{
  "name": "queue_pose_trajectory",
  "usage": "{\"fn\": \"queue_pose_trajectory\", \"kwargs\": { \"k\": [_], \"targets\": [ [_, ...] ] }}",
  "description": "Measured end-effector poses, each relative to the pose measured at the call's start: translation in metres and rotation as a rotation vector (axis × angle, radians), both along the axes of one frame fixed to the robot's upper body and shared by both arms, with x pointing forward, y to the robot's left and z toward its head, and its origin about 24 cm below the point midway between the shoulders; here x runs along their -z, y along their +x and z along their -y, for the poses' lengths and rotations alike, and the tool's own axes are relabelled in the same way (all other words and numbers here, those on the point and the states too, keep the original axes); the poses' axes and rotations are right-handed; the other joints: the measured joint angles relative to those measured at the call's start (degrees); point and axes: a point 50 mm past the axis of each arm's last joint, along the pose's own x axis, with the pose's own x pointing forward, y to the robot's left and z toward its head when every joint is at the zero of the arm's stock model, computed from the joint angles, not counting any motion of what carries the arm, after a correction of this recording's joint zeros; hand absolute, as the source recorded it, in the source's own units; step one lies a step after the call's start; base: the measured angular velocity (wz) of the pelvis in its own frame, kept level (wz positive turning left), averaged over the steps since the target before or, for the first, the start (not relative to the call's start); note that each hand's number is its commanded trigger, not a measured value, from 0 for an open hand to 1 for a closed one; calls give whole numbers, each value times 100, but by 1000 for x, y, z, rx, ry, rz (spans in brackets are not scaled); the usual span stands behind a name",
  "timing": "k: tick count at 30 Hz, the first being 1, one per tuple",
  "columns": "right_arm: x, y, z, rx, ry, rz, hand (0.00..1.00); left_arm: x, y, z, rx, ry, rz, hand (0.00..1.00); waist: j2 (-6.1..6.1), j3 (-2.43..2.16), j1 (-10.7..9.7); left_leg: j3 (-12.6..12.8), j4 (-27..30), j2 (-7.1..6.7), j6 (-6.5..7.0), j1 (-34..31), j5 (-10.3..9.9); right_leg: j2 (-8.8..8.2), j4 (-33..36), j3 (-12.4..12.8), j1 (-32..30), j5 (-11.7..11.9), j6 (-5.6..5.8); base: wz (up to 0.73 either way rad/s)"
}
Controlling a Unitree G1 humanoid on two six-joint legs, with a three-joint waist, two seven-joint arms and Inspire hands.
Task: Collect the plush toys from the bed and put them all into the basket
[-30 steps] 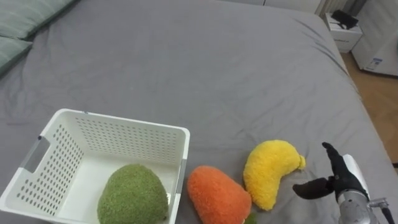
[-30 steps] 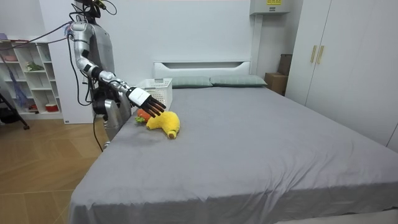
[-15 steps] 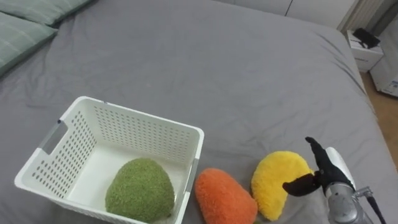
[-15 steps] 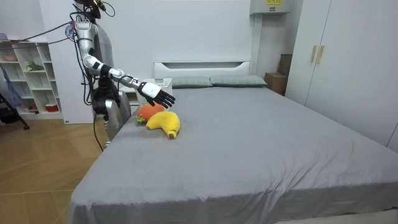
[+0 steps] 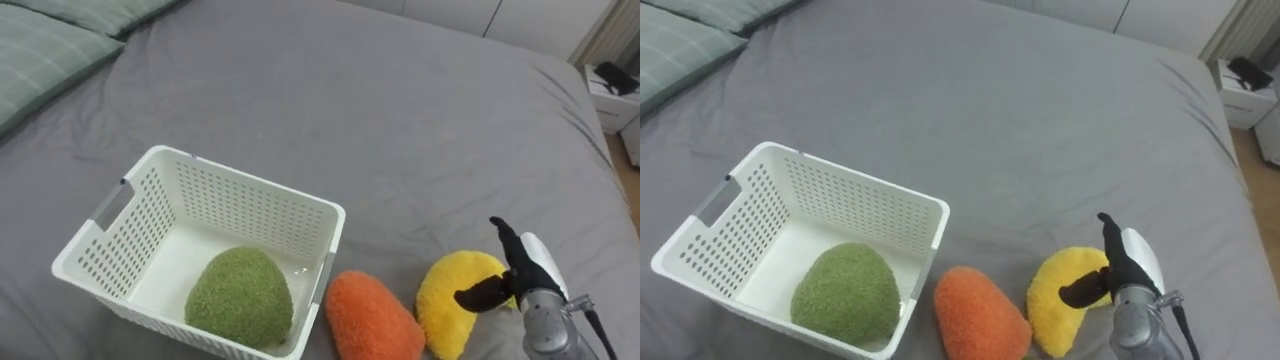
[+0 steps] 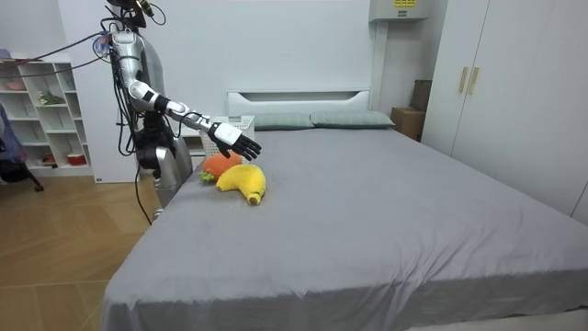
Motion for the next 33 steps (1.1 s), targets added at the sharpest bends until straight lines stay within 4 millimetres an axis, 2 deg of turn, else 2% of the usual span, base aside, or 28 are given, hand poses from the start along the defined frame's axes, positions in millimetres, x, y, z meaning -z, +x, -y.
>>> {"fn": "queue_pose_trajectory", "kwargs": {
  "k": [7,11,15,17,26,30,32,33],
  "targets": [
    [13,-6,5,-26,-45,-103,0,-2,-1,-8,8,13,-20,0,-94,-17,133,-79,17,-12,2,-226,1,-14,6,-132,-176,2,2,8],
    [15,-4,23,2,-96,-165,0,-3,3,-11,12,11,-10,0,-116,-14,148,-144,30,-28,4,-336,2,-11,8,-153,-258,5,2,7],
    [13,-5,39,18,-173,-192,0,-4,10,-13,18,17,6,0,-116,-8,124,-214,79,-38,5,-447,3,-25,13,-283,-327,11,6,9],
    [11,-4,42,25,-186,-182,0,-5,10,-14,19,19,6,0,-116,-8,127,-214,80,-38,6,-450,5,-26,18,-280,-351,11,7,0],
    [13,-6,44,-16,-240,-196,0,-5,16,-14,50,19,24,0,-73,13,7,-207,81,-36,8,-466,6,-28,33,-253,-356,13,7,0],
    [12,-5,44,-25,-245,-193,0,-5,27,-13,103,17,42,0,-41,7,33,-176,100,-25,7,-511,8,-28,84,-221,-450,14,6,-3],
    [10,-1,42,-34,-250,-181,0,-5,33,-11,124,12,50,0,-7,23,62,-146,101,-17,9,-564,18,-28,117,-216,-508,15,5,-8],
    [8,3,41,-34,-255,-168,0,-5,37,-10,140,8,55,0,14,13,63,-144,97,-18,10,-620,35,-33,128,-222,-566,19,0,-3]
  ]
}}
